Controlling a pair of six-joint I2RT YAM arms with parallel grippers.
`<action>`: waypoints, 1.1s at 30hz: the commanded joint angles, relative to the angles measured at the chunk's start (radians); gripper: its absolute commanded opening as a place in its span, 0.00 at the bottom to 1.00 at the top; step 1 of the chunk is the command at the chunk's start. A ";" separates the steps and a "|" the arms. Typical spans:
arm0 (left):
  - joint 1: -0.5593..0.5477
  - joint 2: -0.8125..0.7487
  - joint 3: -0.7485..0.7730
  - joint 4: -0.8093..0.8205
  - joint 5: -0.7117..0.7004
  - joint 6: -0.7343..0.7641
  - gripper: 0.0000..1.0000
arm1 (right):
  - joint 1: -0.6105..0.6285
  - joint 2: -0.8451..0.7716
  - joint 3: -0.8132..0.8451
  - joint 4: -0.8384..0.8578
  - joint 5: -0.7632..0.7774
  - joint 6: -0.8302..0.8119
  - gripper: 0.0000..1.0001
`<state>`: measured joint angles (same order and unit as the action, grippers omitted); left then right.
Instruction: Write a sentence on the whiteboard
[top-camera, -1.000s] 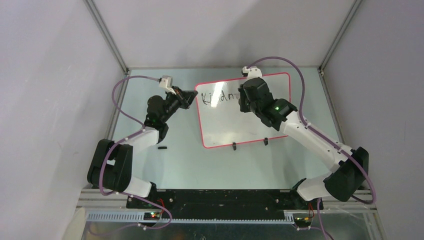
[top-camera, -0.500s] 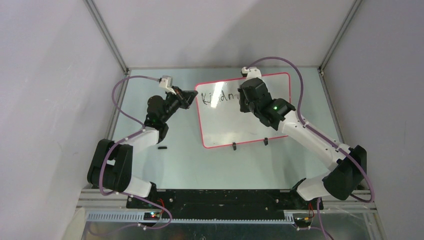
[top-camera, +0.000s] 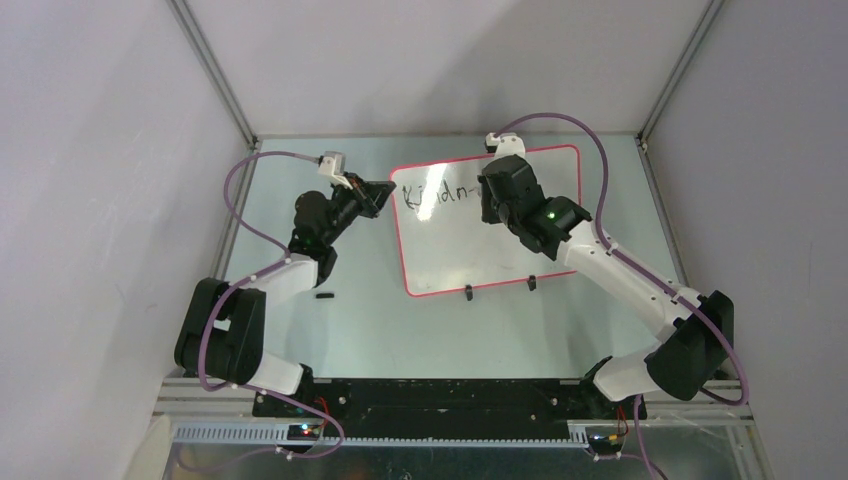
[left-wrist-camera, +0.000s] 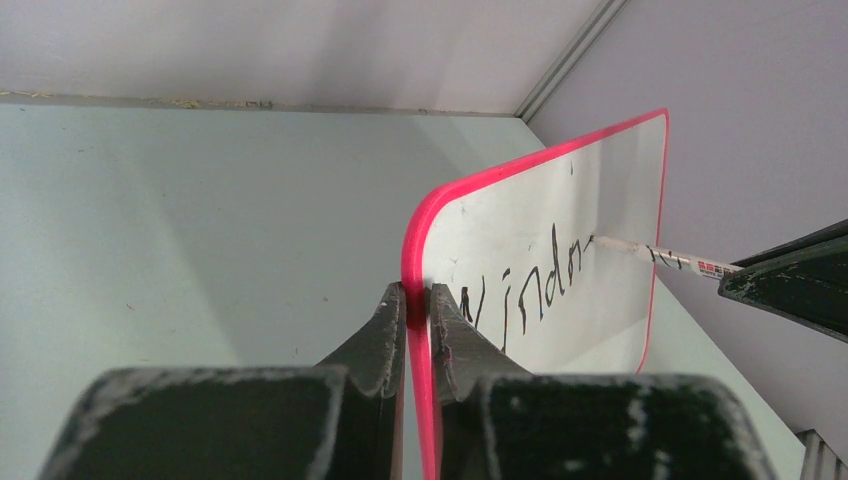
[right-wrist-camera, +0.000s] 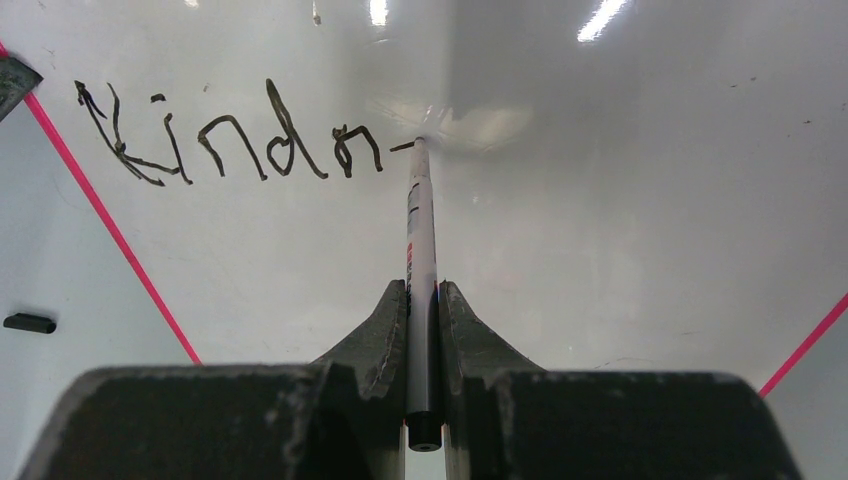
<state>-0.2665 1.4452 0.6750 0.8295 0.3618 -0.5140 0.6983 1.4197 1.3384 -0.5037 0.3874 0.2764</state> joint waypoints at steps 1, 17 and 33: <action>-0.024 -0.037 -0.009 0.048 0.018 0.038 0.00 | -0.008 -0.009 0.015 0.033 0.013 -0.012 0.00; -0.025 -0.038 -0.011 0.049 0.015 0.040 0.00 | 0.005 0.013 0.043 0.043 -0.002 -0.032 0.00; -0.027 -0.040 -0.012 0.049 0.014 0.042 0.00 | 0.009 0.015 0.043 0.044 -0.025 -0.037 0.00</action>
<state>-0.2710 1.4452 0.6674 0.8436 0.3508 -0.5133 0.7036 1.4235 1.3411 -0.4957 0.3767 0.2497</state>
